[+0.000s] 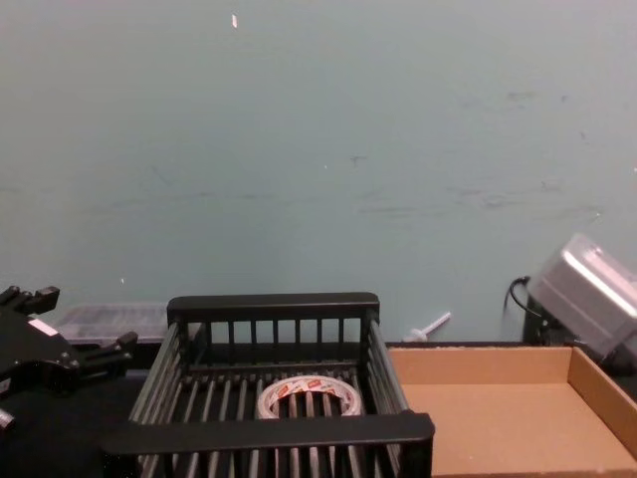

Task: Pick up the white tape and place it into the black box , Pick up the silver tape and place it into the brown box.

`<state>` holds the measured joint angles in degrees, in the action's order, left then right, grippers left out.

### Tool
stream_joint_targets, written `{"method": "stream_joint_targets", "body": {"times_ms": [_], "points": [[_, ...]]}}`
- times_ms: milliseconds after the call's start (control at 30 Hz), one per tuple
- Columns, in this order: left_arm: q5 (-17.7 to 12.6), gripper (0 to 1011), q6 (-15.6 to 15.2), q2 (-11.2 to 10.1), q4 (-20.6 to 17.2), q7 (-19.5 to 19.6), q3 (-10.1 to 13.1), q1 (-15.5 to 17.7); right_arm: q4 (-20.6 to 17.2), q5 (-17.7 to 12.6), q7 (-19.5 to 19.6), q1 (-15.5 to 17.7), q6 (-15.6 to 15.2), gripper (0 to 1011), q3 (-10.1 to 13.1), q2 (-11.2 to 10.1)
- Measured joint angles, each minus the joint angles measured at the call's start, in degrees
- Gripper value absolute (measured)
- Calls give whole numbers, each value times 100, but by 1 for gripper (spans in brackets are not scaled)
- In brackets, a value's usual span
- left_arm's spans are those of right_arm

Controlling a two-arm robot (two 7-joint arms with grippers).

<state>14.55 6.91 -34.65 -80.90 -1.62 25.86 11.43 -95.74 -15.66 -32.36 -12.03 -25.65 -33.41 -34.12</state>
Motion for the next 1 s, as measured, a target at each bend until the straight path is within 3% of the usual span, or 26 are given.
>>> {"method": "stream_joint_targets", "body": {"times_ms": [1000], "points": [[0,1001,0,0,0,0,0,0,356,34,40,-212,-80,1000,-166,170]]}}
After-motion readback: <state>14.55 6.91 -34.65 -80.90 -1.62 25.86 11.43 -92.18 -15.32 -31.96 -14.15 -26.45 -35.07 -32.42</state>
